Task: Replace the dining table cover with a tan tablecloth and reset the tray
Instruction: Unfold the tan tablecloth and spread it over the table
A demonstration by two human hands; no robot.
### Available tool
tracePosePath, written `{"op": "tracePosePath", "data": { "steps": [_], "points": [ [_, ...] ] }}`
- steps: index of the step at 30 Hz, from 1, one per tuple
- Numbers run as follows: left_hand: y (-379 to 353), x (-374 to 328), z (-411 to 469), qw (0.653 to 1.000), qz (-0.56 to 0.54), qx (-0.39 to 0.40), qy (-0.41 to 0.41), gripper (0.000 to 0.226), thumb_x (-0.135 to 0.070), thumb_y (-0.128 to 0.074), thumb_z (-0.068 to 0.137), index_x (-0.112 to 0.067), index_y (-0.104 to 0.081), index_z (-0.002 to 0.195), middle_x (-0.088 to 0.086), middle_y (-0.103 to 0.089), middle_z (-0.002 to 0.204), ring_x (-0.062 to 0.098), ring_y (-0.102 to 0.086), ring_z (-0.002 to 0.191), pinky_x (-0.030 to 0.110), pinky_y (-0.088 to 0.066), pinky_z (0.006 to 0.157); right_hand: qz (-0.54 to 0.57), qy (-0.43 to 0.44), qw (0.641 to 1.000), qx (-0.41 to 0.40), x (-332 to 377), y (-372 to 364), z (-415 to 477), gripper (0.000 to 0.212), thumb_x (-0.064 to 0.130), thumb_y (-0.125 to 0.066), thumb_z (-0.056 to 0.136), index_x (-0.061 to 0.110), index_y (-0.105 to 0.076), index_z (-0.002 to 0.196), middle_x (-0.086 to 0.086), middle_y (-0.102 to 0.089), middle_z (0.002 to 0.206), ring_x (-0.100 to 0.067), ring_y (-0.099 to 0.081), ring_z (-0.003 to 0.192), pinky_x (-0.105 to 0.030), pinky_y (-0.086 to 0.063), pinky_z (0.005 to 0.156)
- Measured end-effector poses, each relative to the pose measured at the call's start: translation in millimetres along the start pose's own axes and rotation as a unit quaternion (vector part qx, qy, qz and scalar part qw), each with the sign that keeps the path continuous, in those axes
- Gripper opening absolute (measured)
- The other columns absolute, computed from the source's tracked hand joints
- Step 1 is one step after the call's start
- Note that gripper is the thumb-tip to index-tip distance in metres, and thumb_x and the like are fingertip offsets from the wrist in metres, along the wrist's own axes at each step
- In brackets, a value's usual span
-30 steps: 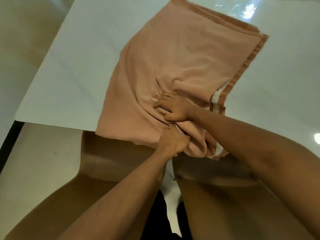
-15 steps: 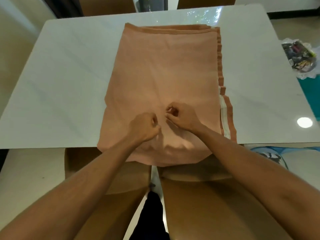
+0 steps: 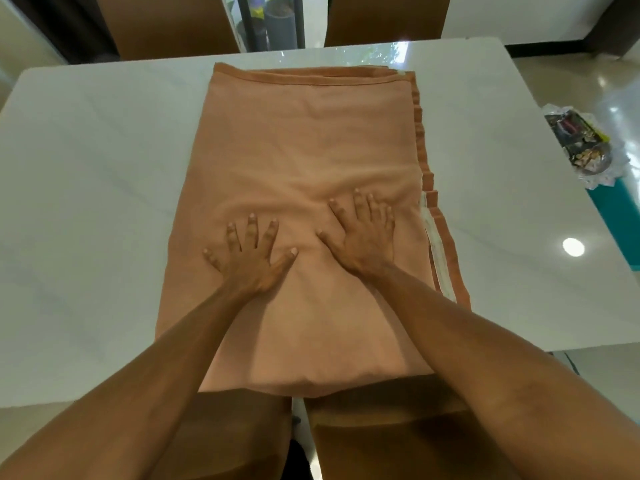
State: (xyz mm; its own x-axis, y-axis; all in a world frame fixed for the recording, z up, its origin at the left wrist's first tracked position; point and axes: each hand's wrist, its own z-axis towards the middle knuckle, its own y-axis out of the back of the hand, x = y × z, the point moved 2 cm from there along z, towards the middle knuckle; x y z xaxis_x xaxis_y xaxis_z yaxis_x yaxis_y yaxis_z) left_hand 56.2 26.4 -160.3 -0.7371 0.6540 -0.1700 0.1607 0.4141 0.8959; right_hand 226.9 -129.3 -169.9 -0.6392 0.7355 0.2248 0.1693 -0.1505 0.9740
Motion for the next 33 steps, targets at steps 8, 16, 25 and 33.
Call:
{"op": "tracePosePath", "data": {
  "steps": [8,16,25,33],
  "points": [
    [33,-7,100,0.998,-0.017,-0.064,-0.002,0.086,-0.096,-0.001,0.072,-0.058,0.005,0.148,-0.014,0.017,0.164,0.029,0.022,0.149,0.076,0.016,0.1,0.003,0.006,1.0,-0.019,8,0,114,0.079,0.085,-0.026,0.084,0.047,-0.032,0.152,-0.005,-0.016,0.168,-0.029,-0.008,0.155,-0.053,-0.004,0.123],
    [57,-24,176,0.995,-0.019,-0.101,-0.005,0.089,-0.096,0.0,0.071,-0.056,0.001,0.15,-0.012,0.012,0.165,0.03,0.019,0.15,0.078,0.014,0.099,0.081,0.024,0.994,-0.067,1,14,195,0.064,0.074,-0.042,0.084,0.036,-0.061,0.132,0.001,-0.047,0.153,-0.024,-0.034,0.146,-0.053,-0.018,0.119],
    [60,-48,163,0.985,-0.041,-0.165,-0.001,0.068,-0.071,-0.02,0.093,-0.039,-0.025,0.153,0.001,-0.015,0.165,0.035,-0.007,0.151,0.077,-0.003,0.106,0.54,-0.075,0.833,-0.094,-44,43,141,0.015,0.034,-0.068,0.086,0.034,-0.072,0.1,0.018,-0.07,0.089,-0.006,-0.069,0.082,-0.037,-0.064,0.073],
    [-27,-184,-10,0.947,-0.14,-0.239,-0.161,0.026,-0.045,-0.058,0.081,-0.028,-0.064,0.099,-0.002,-0.055,0.101,0.024,-0.05,0.092,0.038,-0.037,0.078,0.304,-0.046,0.932,-0.19,-137,36,-32,0.026,0.015,-0.054,0.093,0.026,-0.068,0.112,0.008,-0.07,0.107,-0.005,-0.06,0.096,-0.019,-0.048,0.085]
  ]
}}
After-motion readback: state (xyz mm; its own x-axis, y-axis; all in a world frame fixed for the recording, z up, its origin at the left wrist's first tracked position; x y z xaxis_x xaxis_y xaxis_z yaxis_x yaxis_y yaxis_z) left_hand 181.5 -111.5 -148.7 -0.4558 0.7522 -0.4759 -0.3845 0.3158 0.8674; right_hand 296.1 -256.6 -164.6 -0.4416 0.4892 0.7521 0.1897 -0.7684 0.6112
